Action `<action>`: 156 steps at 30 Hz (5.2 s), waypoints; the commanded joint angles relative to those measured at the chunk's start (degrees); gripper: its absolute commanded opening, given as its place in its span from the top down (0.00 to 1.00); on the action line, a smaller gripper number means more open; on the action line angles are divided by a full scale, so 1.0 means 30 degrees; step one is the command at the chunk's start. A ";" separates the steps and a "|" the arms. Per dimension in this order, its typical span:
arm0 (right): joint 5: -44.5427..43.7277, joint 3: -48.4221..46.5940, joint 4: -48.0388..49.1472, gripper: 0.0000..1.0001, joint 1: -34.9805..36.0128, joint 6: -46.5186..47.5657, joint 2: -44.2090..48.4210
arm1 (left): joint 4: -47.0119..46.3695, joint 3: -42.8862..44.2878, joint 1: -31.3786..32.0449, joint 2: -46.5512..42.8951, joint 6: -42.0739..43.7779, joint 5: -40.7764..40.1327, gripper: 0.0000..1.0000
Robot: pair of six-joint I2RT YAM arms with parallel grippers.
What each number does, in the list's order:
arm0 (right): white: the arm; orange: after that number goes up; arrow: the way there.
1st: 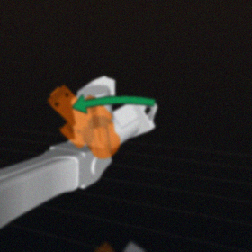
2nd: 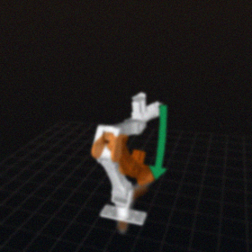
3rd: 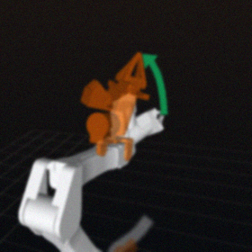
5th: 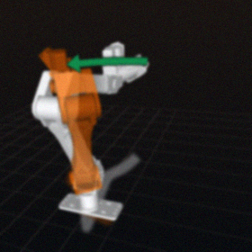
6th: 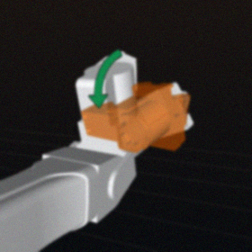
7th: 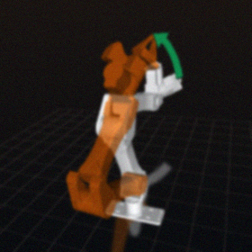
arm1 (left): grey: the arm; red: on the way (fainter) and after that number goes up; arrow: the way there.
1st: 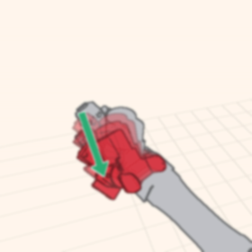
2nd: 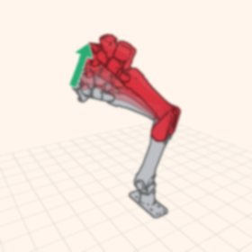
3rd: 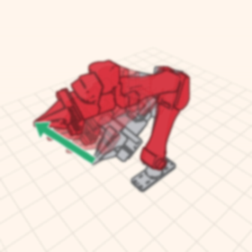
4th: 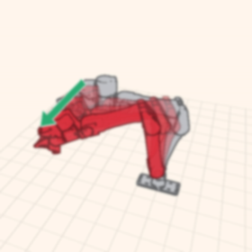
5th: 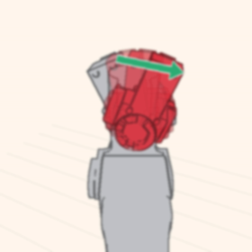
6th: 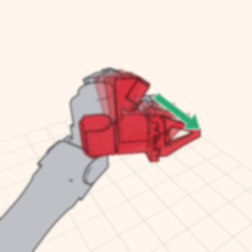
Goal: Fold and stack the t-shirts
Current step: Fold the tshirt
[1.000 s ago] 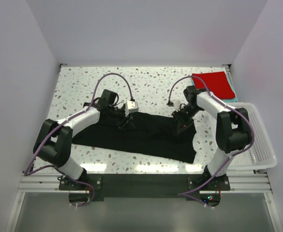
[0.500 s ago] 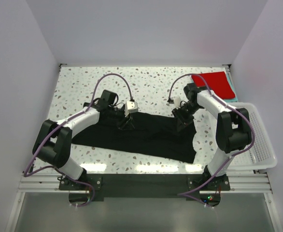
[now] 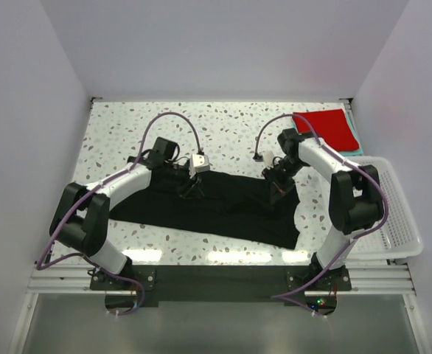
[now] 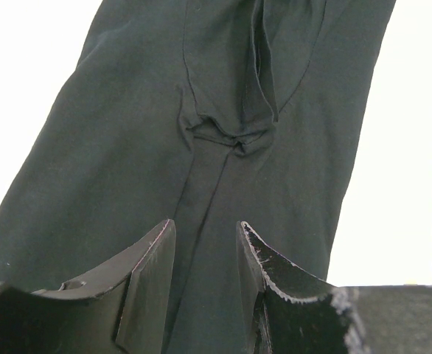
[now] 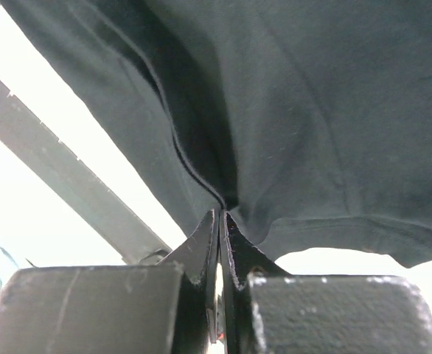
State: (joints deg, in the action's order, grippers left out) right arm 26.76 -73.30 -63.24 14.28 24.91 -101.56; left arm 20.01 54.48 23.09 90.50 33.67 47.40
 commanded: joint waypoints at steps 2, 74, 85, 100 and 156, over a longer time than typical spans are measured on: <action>0.1476 0.0084 -0.1562 1.00 0.0452 0.1159 0.1360 | 0.0361 0.0210 -0.0285 -0.0693 0.0349 0.0578 0.56; -1.1303 -1.3977 0.7169 0.36 0.3063 -0.3844 -0.5201 | 0.3464 -0.0961 -0.1108 0.1736 0.5270 -1.4771 0.69; -0.7427 -1.1809 0.3095 0.38 0.0425 -0.4875 -0.3765 | 0.5691 0.1508 1.0721 0.3843 0.0208 -1.2493 0.74; -0.6227 -0.9669 0.2709 0.56 0.0219 -0.3731 -0.4436 | 0.2506 0.6482 0.5228 0.2089 -0.5096 -0.3641 0.69; -0.8075 -1.2638 0.9707 0.02 0.2827 -0.1684 -0.1490 | 0.2811 1.2048 -0.3039 0.1950 -0.0776 -0.2589 0.02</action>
State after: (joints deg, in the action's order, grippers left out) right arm -3.33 -117.08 -39.13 22.57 18.81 -119.92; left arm 20.49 91.35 14.31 105.36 16.23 36.91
